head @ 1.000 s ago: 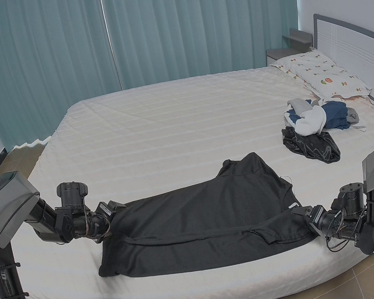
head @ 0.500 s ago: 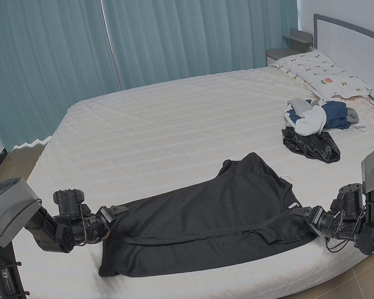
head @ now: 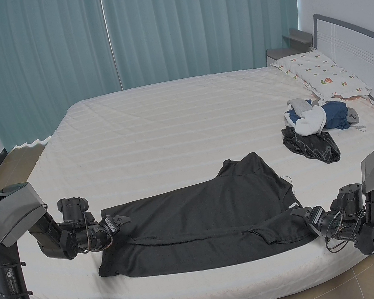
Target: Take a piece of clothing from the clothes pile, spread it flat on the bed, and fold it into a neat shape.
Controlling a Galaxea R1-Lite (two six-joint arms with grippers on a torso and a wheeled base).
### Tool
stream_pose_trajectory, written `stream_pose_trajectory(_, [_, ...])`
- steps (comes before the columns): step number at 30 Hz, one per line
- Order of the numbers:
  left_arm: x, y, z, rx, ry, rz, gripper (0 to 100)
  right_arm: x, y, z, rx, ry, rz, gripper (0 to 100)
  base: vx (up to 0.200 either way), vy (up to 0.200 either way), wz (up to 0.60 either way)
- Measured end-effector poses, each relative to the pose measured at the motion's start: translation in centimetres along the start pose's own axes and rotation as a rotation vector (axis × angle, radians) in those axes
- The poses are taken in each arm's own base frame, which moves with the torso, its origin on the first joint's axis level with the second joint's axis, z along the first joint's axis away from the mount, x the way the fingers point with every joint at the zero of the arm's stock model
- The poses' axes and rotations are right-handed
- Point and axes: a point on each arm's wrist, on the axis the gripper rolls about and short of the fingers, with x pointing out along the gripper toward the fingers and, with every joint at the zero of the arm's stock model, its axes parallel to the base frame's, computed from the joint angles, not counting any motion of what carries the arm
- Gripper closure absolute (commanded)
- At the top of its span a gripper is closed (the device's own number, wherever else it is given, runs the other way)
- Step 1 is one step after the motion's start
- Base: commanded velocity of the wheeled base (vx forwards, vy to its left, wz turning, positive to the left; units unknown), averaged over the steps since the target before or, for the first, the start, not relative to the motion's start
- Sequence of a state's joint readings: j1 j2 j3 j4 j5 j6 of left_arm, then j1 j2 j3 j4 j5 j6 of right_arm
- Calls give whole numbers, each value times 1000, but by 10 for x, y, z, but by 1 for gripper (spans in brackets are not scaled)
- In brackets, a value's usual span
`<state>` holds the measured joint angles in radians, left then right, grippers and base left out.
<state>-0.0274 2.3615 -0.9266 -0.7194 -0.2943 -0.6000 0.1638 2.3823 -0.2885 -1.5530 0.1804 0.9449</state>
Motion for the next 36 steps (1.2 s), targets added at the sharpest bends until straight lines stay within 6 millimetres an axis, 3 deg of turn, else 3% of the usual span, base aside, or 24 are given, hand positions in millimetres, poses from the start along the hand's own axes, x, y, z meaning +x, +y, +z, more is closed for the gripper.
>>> stream_pose_trajectory(2, [0,1,-1,3,4,3,0,0,0,0,1,0,0,0,0,0,0])
stream_pose_trajectory(3, [0,1,-2,7,5,3,100,0,0,0,1,0,0,0,0,0,0])
stream_pose_trajectory(22, [-10,12,-4,10,-83,73,100,-4,2,12,-39,-73,-9,0,0,0,0])
stream_pose_trajectory(36, [-20,12,-8,-41,-101,83,100,-7,16,31,-243,-136,56,0,0,0,0])
